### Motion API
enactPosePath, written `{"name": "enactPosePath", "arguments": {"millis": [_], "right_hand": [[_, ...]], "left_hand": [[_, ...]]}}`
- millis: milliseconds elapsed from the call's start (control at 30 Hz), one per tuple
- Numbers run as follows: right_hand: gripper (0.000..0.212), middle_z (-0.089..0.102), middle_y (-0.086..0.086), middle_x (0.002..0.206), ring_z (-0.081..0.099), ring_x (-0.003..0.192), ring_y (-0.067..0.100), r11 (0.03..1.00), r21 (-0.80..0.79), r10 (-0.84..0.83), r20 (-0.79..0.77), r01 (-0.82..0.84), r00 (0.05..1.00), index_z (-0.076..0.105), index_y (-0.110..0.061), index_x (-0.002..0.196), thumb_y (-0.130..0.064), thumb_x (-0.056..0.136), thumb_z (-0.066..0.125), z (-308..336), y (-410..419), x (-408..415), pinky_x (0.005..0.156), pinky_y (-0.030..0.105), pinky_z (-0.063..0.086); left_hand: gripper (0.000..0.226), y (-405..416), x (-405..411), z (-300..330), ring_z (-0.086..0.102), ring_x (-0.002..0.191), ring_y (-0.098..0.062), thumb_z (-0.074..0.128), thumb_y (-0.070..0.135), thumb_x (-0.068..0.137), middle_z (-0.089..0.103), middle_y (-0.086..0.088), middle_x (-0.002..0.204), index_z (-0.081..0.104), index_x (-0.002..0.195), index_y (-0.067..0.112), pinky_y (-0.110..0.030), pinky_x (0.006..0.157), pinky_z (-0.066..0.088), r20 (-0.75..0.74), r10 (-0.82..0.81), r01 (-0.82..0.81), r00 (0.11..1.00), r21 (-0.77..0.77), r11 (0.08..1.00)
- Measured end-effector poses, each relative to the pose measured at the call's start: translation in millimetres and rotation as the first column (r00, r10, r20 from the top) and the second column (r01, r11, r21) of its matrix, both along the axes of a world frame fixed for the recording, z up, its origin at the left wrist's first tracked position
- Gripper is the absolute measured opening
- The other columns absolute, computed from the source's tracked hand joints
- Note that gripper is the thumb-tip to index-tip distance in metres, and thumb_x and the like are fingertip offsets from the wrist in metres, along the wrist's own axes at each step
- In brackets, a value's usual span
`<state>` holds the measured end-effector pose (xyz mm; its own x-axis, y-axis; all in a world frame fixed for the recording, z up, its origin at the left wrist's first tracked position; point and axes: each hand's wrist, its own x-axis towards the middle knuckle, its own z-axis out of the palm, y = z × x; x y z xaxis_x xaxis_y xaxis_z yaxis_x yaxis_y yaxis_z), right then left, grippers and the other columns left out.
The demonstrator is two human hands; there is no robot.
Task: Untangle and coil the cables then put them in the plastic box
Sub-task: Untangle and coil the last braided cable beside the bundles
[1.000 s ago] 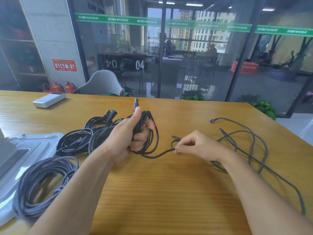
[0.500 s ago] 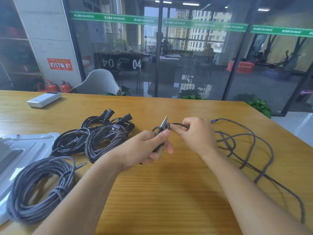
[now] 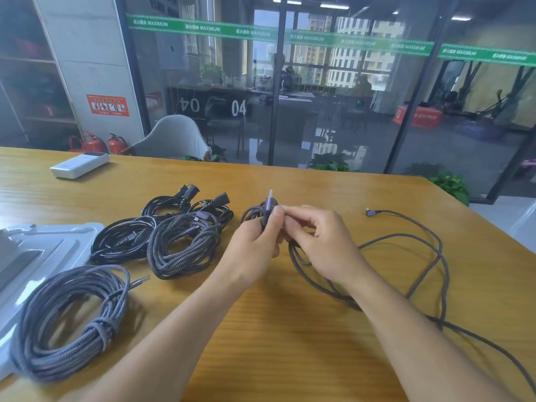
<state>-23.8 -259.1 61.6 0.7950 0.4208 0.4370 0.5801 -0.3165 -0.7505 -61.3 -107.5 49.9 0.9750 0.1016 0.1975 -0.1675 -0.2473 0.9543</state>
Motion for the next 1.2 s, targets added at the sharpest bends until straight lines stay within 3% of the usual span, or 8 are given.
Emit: {"name": "enactPosePath", "arguments": {"millis": [100,267,433,567,767,867,1033,1200], "right_hand": [[0.036,0.077,-0.017,0.101,0.072,0.098,0.000,0.998,0.036,0.058,-0.127,-0.054,0.990,0.072,-0.026,0.131,-0.008,0.110,0.049,2.9,-0.3,-2.8,0.092,0.028,0.057],[0.048,0.076,-0.009,0.122,0.063,0.127,0.006,0.970,0.111,0.240,-0.307,-0.216,0.921,0.053,-0.023,0.149,-0.001,0.107,0.051,12.5,-7.1,-9.5,0.114,0.034,0.046],[0.019,0.066,-0.016,0.091,0.062,0.091,0.004,0.968,-0.169,-0.153,0.174,0.183,0.973,0.067,-0.033,0.097,-0.044,0.088,0.079,7.0,-7.9,-12.4,0.078,0.022,0.053],[0.005,0.070,-0.015,0.084,0.063,0.072,0.004,0.954,-0.258,-0.134,0.076,0.149,0.988,0.068,-0.035,0.099,-0.037,0.097,0.072,2.6,-4.6,-9.5,0.068,0.020,0.050],[0.011,0.069,-0.012,0.074,0.054,0.059,0.000,0.982,-0.149,-0.140,-0.181,0.114,0.973,0.074,-0.027,0.100,-0.031,0.102,0.064,7.1,-15.3,1.4,0.061,0.018,0.044],[0.014,0.064,-0.005,0.079,0.053,0.066,0.014,0.966,-0.029,-0.259,-0.143,0.258,0.955,0.070,-0.028,0.103,-0.030,0.105,0.057,10.2,-24.8,10.2,0.062,0.030,0.044],[0.016,0.062,-0.011,0.081,0.054,0.070,-0.002,0.908,0.039,-0.420,0.035,0.418,0.907,0.067,-0.025,0.108,-0.029,0.108,0.052,11.6,-38.8,24.0,0.061,0.009,0.040],[0.015,0.063,-0.013,0.081,0.055,0.069,0.000,0.866,0.118,-0.498,0.110,0.486,0.860,0.065,-0.029,0.105,-0.029,0.109,0.050,13.8,-47.5,31.1,0.062,0.016,0.040]], "left_hand": [[0.053,5.3,-2.4,1.4,0.037,0.048,-0.008,0.050,0.059,0.101,0.042,0.014,0.050,0.054,0.066,0.020,-0.026,0.053,0.032,0.055,0.055,-0.056,0.997,0.029,0.998],[0.051,19.5,-0.7,5.2,0.038,0.059,-0.019,0.059,0.041,0.105,0.042,-0.001,0.061,0.048,0.075,0.000,-0.035,0.060,0.031,0.155,0.148,-0.142,0.977,-0.050,0.989],[0.047,23.0,1.7,8.8,0.038,0.056,-0.016,0.054,0.035,0.107,0.043,0.000,0.060,0.058,0.085,-0.006,-0.026,0.053,0.033,0.195,0.243,-0.226,0.950,-0.101,0.969],[0.045,25.5,2.1,8.3,0.038,0.049,-0.008,0.053,0.034,0.108,0.041,0.009,0.054,0.060,0.085,-0.003,-0.014,0.051,0.036,0.196,0.245,-0.226,0.949,-0.115,0.967],[0.043,30.4,3.7,8.5,0.041,0.053,-0.013,0.054,0.033,0.108,0.046,0.004,0.057,0.066,0.086,-0.002,-0.022,0.051,0.034,0.201,0.241,-0.230,0.949,-0.078,0.970],[0.045,35.1,5.1,9.4,0.040,0.055,-0.014,0.055,0.033,0.108,0.048,-0.003,0.062,0.063,0.086,-0.006,-0.022,0.050,0.033,0.233,0.296,-0.298,0.926,-0.030,0.954],[0.053,36.8,6.7,7.4,0.036,0.056,-0.018,0.056,0.035,0.106,0.045,-0.006,0.062,0.051,0.081,-0.012,-0.030,0.049,0.030,0.236,0.313,-0.331,0.920,0.037,0.943],[0.051,29.4,8.0,7.7,0.032,0.049,-0.017,0.055,0.033,0.107,0.042,-0.004,0.056,0.039,0.067,0.006,-0.026,0.045,0.028,0.271,0.284,-0.314,0.920,0.074,0.947]]}}
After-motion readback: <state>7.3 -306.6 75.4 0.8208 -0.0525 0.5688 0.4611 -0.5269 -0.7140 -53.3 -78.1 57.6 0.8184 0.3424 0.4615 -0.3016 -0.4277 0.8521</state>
